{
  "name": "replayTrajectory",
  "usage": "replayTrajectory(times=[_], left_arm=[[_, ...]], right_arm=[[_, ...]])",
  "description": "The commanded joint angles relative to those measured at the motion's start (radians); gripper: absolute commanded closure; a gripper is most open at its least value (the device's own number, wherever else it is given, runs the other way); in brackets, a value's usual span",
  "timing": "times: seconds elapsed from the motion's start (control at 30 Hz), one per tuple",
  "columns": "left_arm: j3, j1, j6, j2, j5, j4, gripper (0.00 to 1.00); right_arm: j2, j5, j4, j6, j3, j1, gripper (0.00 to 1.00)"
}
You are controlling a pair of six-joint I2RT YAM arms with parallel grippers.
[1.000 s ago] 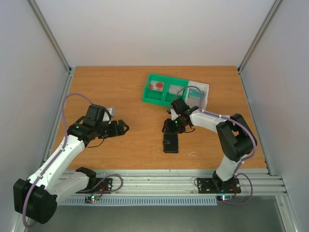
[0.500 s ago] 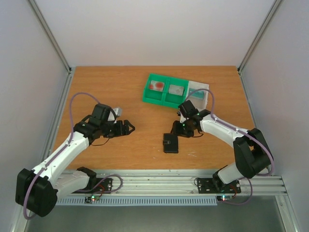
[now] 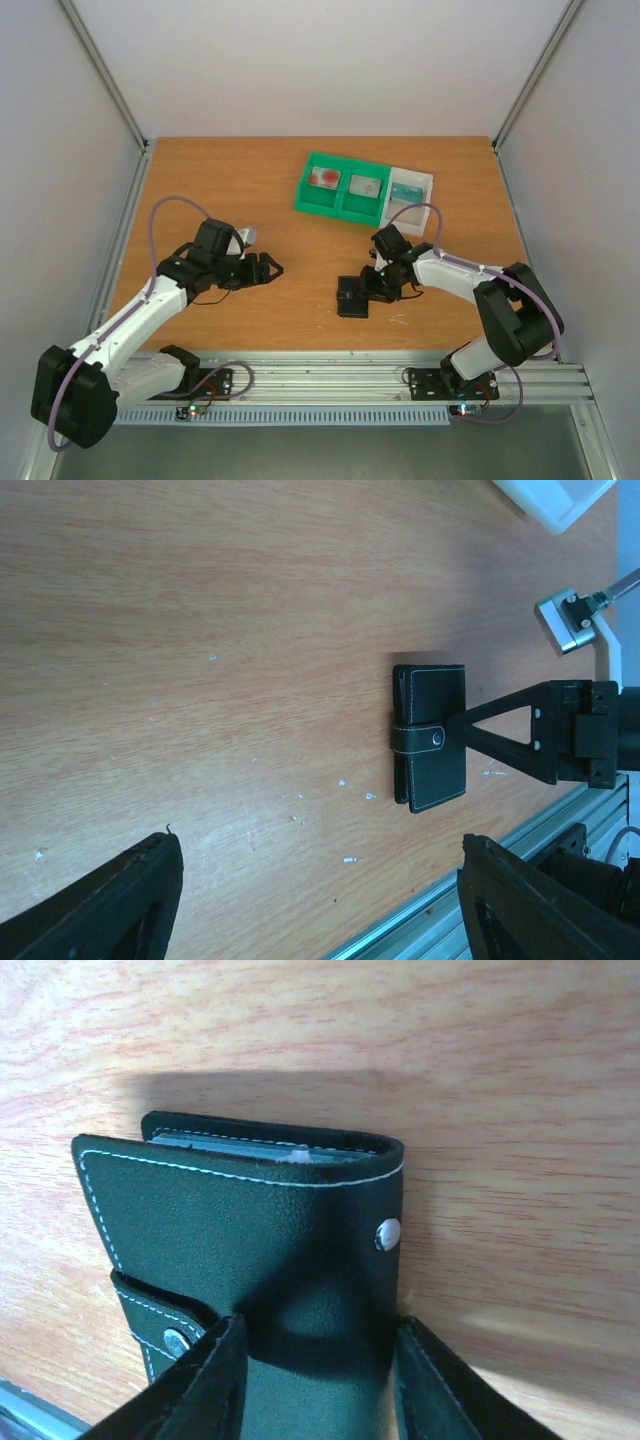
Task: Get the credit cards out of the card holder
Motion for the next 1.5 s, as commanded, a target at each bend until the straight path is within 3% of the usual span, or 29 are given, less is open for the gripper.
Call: replayTrajectory(times=[0.0, 0.37, 0.57, 0.87, 1.13, 1.47], left_arm=[[-0.021, -0.006, -0.015, -0.007, 0.032, 0.072, 0.24], [-0.028, -0.009, -0.037, 0.023, 0.044, 0.104, 0.33], [-0.011, -0.055, -0.045, 0.074, 0.013, 0.107, 0.39], [0.032, -0.174, -0.053, 0.194, 0.015, 0.172, 0.46], [0.000, -0.204, -0.086, 0.272, 0.123, 0.305, 0.46], [-0.013, -0.214, -0.072, 0.325, 0.140, 0.333, 0.46]], right_arm=[[0.012, -0.044, 0.068, 0.034, -0.032, -0.001, 0.63], [-0.018, -0.119, 0.146, 0.092, -0.051, 0.007, 0.98], [-0.059, -0.141, 0.156, 0.155, -0.028, 0.059, 0.99], [-0.072, -0.057, 0.125, 0.242, 0.073, 0.217, 0.99], [-0.041, -0.047, 0.159, 0.278, 0.134, 0.296, 0.99], [-0.048, -0.043, 0.183, 0.303, 0.141, 0.315, 0.99]])
